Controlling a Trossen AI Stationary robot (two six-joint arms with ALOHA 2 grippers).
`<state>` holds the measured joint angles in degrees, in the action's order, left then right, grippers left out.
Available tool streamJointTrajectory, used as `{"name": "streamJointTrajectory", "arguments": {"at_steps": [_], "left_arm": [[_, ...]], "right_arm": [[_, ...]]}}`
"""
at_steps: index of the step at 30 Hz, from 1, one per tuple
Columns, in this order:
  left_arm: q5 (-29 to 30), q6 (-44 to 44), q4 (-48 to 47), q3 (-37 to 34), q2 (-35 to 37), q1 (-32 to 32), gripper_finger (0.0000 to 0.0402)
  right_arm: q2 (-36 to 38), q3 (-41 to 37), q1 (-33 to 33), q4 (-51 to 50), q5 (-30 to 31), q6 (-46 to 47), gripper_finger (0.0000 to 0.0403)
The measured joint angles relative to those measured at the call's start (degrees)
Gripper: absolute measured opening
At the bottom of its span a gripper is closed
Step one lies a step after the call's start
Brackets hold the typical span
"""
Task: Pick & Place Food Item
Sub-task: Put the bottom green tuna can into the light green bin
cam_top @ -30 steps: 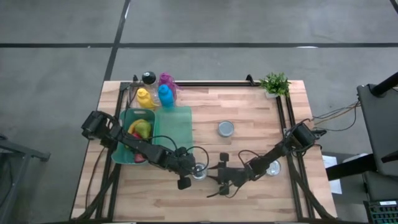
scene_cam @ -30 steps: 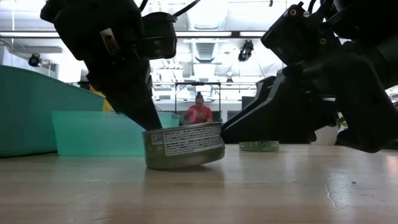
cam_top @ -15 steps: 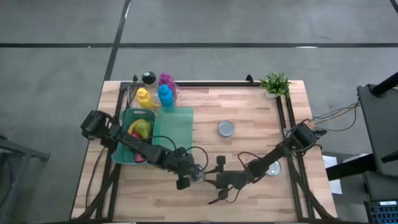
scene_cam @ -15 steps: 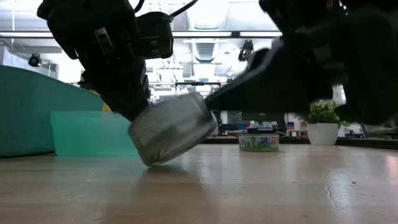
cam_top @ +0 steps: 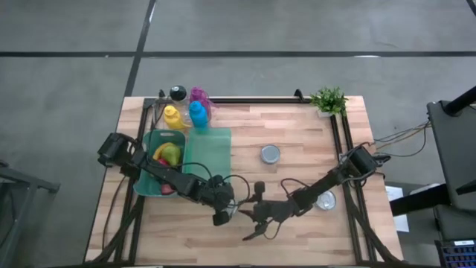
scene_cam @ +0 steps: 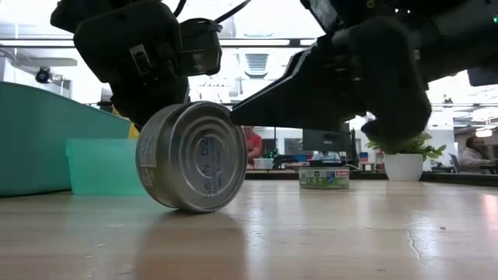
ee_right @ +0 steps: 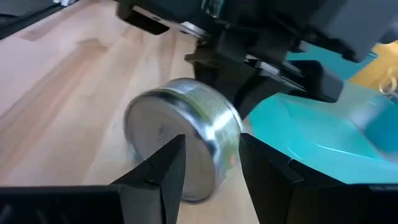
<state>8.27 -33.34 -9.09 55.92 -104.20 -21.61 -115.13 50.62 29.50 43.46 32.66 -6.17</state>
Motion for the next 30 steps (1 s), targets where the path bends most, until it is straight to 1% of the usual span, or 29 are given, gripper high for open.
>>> {"name": "streamJointTrajectory", "arguments": {"at_steps": [6, 10, 18, 27, 30], "left_arm": [[-0.3, 0.0, -0.2, 0.1, 0.0, 0.0, 0.0003], [-0.9, 0.1, -0.4, 0.0, 1.2, 0.0, 0.0003], [-1.3, -0.4, -7.0, -0.1, 7.3, 0.0, 0.0003], [-0.5, 0.1, -6.5, 0.3, 12.1, 0.0, 0.0003], [-0.5, 0.3, -6.5, 0.3, 13.0, 0.0, 0.0003]], "right_arm": [[0.0, -0.2, 0.3, 0.0, -0.2, 0.2, 0.0147], [0.0, -0.8, 0.1, -0.1, 0.4, 0.3, 0.0147], [0.3, -2.7, 0.2, 0.0, 0.5, 4.3, 0.0147], [0.4, -3.8, 0.2, 0.1, 0.6, 5.5, 0.0147], [0.6, -4.9, 0.2, 0.1, 2.1, 6.4, 0.0147]]}}
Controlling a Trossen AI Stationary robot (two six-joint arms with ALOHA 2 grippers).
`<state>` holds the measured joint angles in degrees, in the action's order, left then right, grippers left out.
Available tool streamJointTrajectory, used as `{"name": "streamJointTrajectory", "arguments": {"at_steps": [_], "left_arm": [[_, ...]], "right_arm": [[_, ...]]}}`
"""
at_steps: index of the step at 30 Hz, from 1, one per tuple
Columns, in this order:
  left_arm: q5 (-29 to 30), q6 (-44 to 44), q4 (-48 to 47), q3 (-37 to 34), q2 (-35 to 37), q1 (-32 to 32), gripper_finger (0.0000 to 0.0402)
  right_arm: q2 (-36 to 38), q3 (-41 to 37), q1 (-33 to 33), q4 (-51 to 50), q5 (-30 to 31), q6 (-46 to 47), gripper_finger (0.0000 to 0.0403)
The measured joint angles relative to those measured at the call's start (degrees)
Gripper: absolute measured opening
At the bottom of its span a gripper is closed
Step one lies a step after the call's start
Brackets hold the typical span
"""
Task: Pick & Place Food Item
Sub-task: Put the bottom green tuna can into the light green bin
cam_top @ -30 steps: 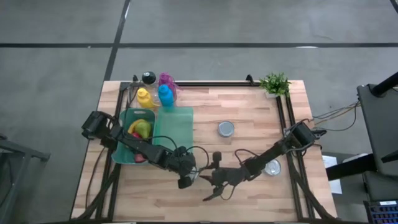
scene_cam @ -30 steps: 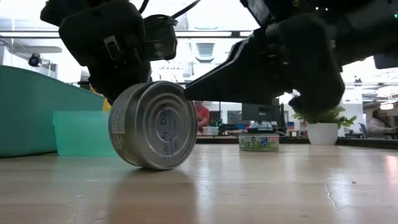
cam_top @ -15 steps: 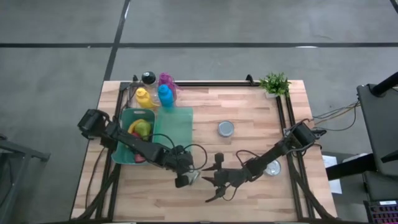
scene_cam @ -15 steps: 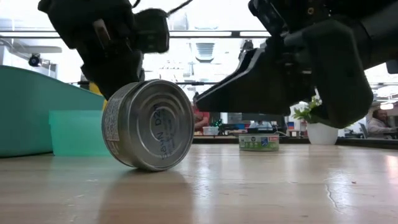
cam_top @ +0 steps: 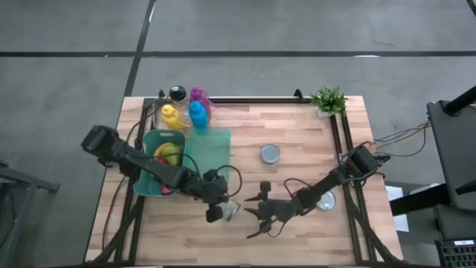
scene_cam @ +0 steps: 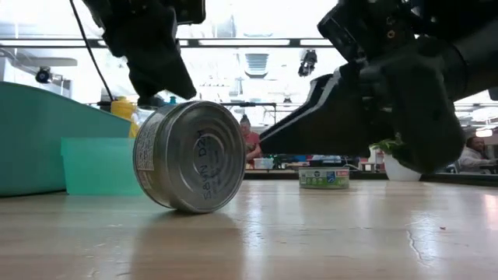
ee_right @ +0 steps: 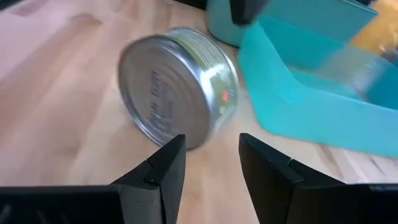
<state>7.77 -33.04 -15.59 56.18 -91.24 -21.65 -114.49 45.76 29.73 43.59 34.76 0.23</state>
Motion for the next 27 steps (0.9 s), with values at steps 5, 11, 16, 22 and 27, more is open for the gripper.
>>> {"name": "streamJointTrajectory", "arguments": {"at_steps": [5, 11, 16, 22, 27], "left_arm": [[0.0, 0.0, 0.7, 0.1, 0.7, 0.0, 0.0003], [0.2, 0.2, 3.7, 0.1, 0.7, 0.0, 0.0003], [0.2, 0.2, 3.8, 0.1, 0.7, 0.0, 0.0003], [0.2, 0.2, 4.6, 0.1, 0.7, 0.0, 0.0003], [0.2, 0.2, 5.7, 0.1, 0.8, 0.0, 0.0003]], "right_arm": [[2.2, -3.6, 0.1, -0.1, 1.8, 2.7, 0.0147], [9.5, -11.1, 0.4, 0.1, 3.0, 7.0, 0.0147], [16.3, -18.2, 0.4, 0.0, 4.4, 9.1, 0.0147], [23.1, -25.3, 0.4, 0.0, 4.5, 10.2, 0.0147], [26.8, -29.1, 0.4, -0.1, 4.5, 10.3, 0.0147]]}}
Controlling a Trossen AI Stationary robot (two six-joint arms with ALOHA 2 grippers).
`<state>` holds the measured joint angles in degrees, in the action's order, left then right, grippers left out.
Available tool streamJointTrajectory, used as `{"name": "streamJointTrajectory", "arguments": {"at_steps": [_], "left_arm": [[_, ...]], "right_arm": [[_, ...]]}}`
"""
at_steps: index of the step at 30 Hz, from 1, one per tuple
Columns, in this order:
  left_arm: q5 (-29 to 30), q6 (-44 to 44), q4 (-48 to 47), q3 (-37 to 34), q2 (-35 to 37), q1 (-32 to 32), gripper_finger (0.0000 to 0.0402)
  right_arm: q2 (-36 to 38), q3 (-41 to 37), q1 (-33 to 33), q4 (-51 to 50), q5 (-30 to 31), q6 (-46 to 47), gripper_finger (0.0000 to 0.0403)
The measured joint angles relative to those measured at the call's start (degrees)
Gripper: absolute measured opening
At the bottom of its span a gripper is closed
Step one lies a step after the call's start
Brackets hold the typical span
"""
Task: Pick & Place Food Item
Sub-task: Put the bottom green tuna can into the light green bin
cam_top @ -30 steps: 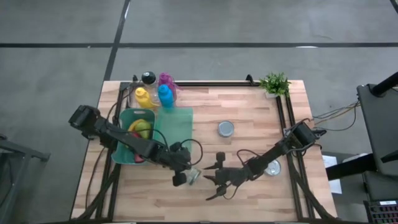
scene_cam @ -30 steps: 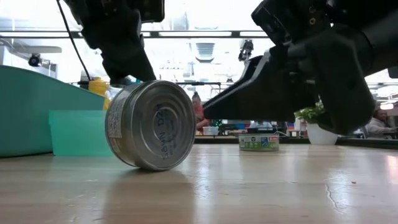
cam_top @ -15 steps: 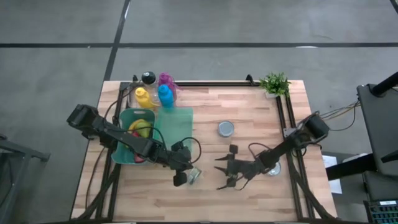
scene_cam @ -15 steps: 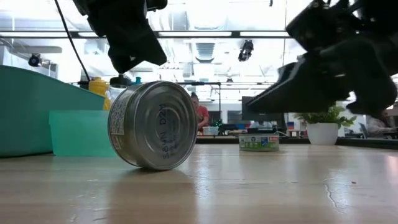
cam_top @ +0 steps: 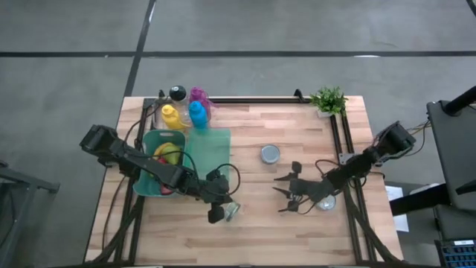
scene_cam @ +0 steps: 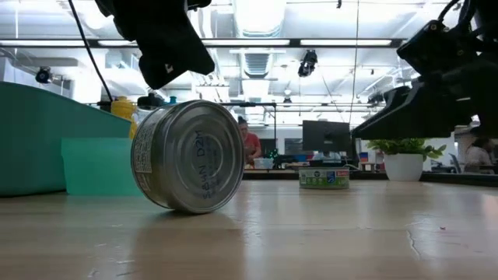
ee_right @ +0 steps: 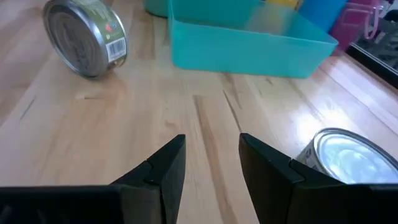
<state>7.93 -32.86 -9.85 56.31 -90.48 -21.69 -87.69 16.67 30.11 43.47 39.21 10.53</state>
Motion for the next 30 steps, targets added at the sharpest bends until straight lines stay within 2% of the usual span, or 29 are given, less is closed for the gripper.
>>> {"name": "streamJointTrajectory", "arguments": {"at_steps": [6, 16, 30], "left_arm": [[0.0, 0.0, -0.1, 0.0, 0.0, 0.0, 0.0003], [0.0, -0.2, -0.2, 0.0, 0.0, 0.0, 0.0003], [-0.7, -4.4, -0.2, 0.0, 0.0, 0.0, 0.0003]], "right_arm": [[2.5, -3.2, 0.0, 0.0, -0.1, -0.2, 0.0147], [2.4, -3.8, 0.0, 0.0, -0.2, -0.4, 0.0147], [2.5, 1.0, 0.0, 0.1, -0.2, -0.6, 0.0147]]}}
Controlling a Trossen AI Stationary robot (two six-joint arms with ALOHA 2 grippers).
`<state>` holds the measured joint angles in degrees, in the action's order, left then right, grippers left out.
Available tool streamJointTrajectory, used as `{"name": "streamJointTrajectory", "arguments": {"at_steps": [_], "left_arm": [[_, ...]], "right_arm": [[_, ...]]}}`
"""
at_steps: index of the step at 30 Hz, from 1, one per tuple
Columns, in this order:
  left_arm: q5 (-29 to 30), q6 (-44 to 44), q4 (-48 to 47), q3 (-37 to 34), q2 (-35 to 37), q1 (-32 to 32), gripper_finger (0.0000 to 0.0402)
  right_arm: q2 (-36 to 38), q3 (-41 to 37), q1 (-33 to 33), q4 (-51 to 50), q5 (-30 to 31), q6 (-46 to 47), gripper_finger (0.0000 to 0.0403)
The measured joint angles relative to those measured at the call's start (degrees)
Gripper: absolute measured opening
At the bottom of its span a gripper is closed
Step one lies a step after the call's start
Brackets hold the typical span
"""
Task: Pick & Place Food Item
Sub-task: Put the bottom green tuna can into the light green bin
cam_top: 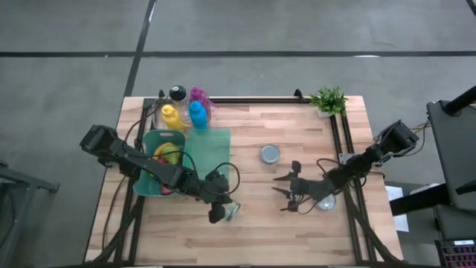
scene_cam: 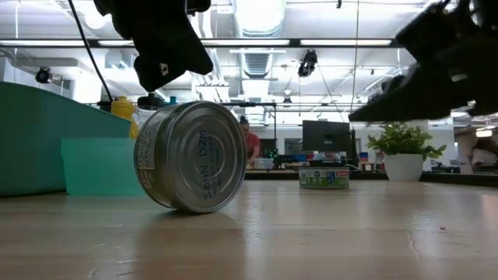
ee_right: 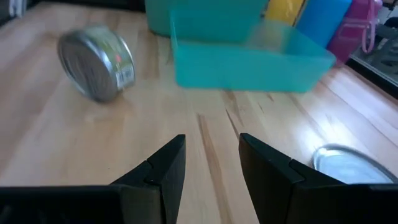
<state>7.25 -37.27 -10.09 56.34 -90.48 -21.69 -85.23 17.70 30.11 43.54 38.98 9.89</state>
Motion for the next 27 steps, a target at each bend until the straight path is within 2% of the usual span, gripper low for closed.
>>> {"name": "streamJointTrajectory", "arguments": {"at_steps": [10, 12, 16, 18, 21, 27], "left_arm": [[-2.1, -10.4, 0.0, 0.0, 0.4, -0.2, 0.0003], [-3.6, -10.6, 0.0, 0.0, 0.4, -0.3, 0.0003], [-4.3, -9.5, -0.3, 0.0, 0.4, -0.4, 0.0003], [-4.3, -9.3, -0.3, 0.0, 0.4, -0.4, 0.0003], [-4.3, -8.0, -0.5, 0.0, 0.4, -0.4, 0.0003], [-3.6, -7.7, -0.5, -0.1, 0.4, -0.3, 0.0003]], "right_arm": [[0.0, 8.6, 0.0, 0.0, 0.0, 0.0, 0.0147], [0.2, 10.3, 0.1, -1.0, -1.1, -1.6, 0.0147], [1.4, 12.5, 0.7, -9.6, -8.4, -11.0, 0.0147], [1.5, 13.7, 0.7, -13.6, -10.5, -12.8, 0.0147], [1.5, 15.7, 0.7, -17.8, -11.0, -11.6, 0.0147], [1.6, 19.1, 0.7, -18.1, -10.8, -9.9, 0.0147]]}}
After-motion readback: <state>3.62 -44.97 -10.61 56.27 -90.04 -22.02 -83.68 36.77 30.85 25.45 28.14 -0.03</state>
